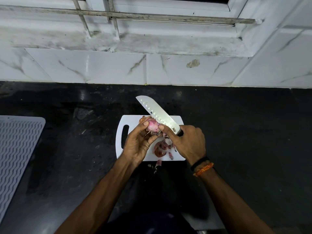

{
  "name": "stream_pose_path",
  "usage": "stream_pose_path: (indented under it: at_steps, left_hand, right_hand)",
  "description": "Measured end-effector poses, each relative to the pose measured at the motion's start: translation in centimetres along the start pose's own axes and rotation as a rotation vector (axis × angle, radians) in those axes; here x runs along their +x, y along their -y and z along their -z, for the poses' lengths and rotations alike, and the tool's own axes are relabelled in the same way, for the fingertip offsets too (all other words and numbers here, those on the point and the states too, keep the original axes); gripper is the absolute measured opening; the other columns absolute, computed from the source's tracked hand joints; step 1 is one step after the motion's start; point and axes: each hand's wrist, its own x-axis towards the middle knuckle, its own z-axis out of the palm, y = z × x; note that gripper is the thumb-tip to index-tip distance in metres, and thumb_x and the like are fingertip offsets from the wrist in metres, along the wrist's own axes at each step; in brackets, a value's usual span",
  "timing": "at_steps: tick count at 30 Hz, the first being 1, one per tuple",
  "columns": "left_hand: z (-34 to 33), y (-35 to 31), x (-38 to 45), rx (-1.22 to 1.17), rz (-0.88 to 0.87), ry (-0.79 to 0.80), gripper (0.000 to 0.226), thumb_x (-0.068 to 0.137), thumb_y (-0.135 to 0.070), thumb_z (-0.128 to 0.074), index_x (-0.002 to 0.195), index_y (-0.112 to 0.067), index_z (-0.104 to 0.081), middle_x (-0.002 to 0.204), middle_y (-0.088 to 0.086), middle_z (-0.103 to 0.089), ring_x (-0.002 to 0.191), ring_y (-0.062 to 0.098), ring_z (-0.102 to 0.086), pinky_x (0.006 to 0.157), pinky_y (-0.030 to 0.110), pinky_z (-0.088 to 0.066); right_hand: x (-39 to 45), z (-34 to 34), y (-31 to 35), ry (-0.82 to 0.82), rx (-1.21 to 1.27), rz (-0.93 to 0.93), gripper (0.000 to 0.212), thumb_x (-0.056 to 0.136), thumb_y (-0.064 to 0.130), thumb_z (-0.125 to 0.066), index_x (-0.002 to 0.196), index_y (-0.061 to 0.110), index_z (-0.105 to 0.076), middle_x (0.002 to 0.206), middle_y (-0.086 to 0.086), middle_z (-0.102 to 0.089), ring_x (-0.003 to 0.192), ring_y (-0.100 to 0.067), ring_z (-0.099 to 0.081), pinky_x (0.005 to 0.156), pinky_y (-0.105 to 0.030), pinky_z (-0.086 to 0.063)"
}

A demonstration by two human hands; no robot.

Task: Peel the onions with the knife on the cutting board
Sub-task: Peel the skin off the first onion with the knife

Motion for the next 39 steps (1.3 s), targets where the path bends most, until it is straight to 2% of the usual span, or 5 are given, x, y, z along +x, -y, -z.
stream_pose_path:
  at_steps: [10, 18, 28, 33, 39]
  left_hand:
    - [-0.6, 0.6, -0.5, -0.052, 0.02, -0.047, 0.035, 0.079, -0.015, -0.071, 0.112, -0.005, -0.066, 0.11, 0.018, -0.073, 0.101, 0.027, -0.072, 0.09, 0.045, -0.058]
    - [-1.4, 0.7, 0.4, -0.095, 0.01, -0.186, 0.012, 0.093, -0.013, -0.06, 0.091, -0.004, -0.067, 0.077, 0.006, -0.071, 0.063, 0.013, -0.07, 0.053, 0.024, -0.055]
    - [-1.1, 0.5, 0.7, -0.14, 0.0, -0.131, 0.036, 0.088, -0.013, -0.069, 0.12, 0.0, -0.062, 0.111, 0.018, -0.072, 0.108, 0.031, -0.07, 0.097, 0.044, -0.055]
    - [-0.8, 0.6, 1.0, -0.178, 0.003, -0.087, 0.039, 0.083, -0.009, -0.069, 0.12, 0.001, -0.061, 0.121, 0.022, -0.068, 0.114, 0.034, -0.067, 0.102, 0.047, -0.051]
    - [-0.7, 0.9, 1.3, -0.151, -0.011, -0.025, 0.035, 0.084, -0.009, -0.066, 0.118, -0.001, -0.063, 0.116, 0.018, -0.07, 0.125, 0.034, -0.06, 0.11, 0.045, -0.044]
  right_hand:
    - [-0.1, 0.0, -0.4, -0.019, 0.023, 0.001, 0.066, 0.072, 0.09, -0.044, 0.049, 0.028, -0.047, 0.042, 0.014, -0.045, 0.041, -0.005, -0.047, 0.044, -0.013, -0.025]
    - [-1.7, -0.6, -1.0, -0.068, -0.034, 0.101, 0.061, 0.075, 0.086, -0.049, 0.05, 0.035, -0.028, 0.04, 0.013, -0.033, 0.037, -0.004, -0.038, 0.044, -0.018, -0.024]
    - [0.5, 0.6, -2.1, -0.067, 0.017, -0.097, 0.074, 0.068, 0.089, -0.049, 0.055, 0.016, -0.061, 0.042, 0.009, -0.048, 0.039, -0.008, -0.046, 0.043, -0.021, -0.028]
    - [1.0, 0.2, -3.2, 0.058, 0.012, -0.147, 0.099, 0.058, 0.104, -0.031, 0.073, 0.015, -0.069, 0.058, 0.002, -0.064, 0.051, -0.011, -0.06, 0.049, -0.033, -0.053]
    - [1.5, 0.7, -2.7, 0.059, -0.034, -0.218, 0.071, 0.074, 0.085, -0.053, 0.06, 0.015, -0.058, 0.053, 0.001, -0.058, 0.05, -0.016, -0.056, 0.049, -0.029, -0.039]
